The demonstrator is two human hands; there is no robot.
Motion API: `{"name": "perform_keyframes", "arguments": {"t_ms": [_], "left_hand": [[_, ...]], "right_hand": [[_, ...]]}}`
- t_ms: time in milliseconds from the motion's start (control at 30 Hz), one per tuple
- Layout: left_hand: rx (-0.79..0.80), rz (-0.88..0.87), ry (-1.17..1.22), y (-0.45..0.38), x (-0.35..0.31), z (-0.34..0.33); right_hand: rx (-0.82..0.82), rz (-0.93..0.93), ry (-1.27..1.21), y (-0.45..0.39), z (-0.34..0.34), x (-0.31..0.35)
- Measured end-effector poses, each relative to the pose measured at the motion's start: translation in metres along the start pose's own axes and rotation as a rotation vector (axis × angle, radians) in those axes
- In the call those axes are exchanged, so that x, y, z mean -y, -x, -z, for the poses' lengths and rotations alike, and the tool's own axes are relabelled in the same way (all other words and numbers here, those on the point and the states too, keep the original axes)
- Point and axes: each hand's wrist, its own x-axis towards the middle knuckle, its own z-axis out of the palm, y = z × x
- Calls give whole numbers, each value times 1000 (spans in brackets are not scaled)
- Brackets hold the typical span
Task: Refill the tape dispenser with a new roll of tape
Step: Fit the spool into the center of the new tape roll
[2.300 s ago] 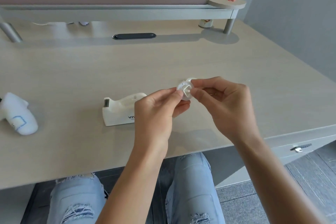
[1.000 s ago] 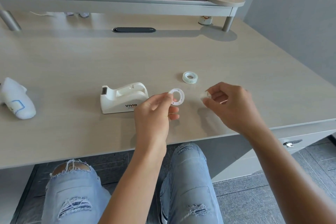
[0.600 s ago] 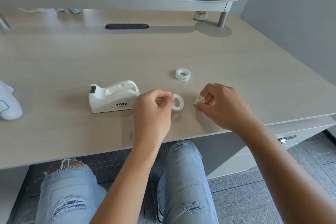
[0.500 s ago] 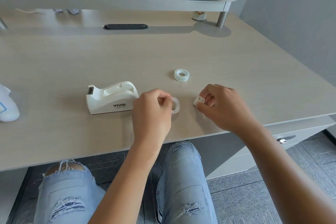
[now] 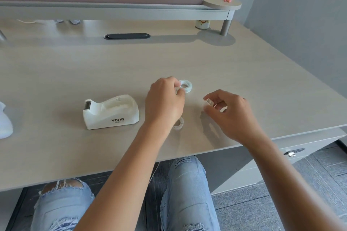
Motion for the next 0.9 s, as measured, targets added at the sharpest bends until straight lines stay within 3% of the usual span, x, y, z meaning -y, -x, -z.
{"name": "perform_keyframes", "arguments": {"t_ms": [233, 433, 700, 900], "left_hand": [[207, -5, -260, -51, -9, -23], [388, 84, -280, -73, -11, -28], [345, 109, 8, -69, -7, -27], [153, 163, 218, -44, -4, -25]], "right_hand": [[-20, 14, -46, -8, 0, -5], [-14, -3, -103, -15, 0, -12], [-22, -99, -208, -21, 2, -18], [-50, -166, -428, -18, 2, -17]]}}
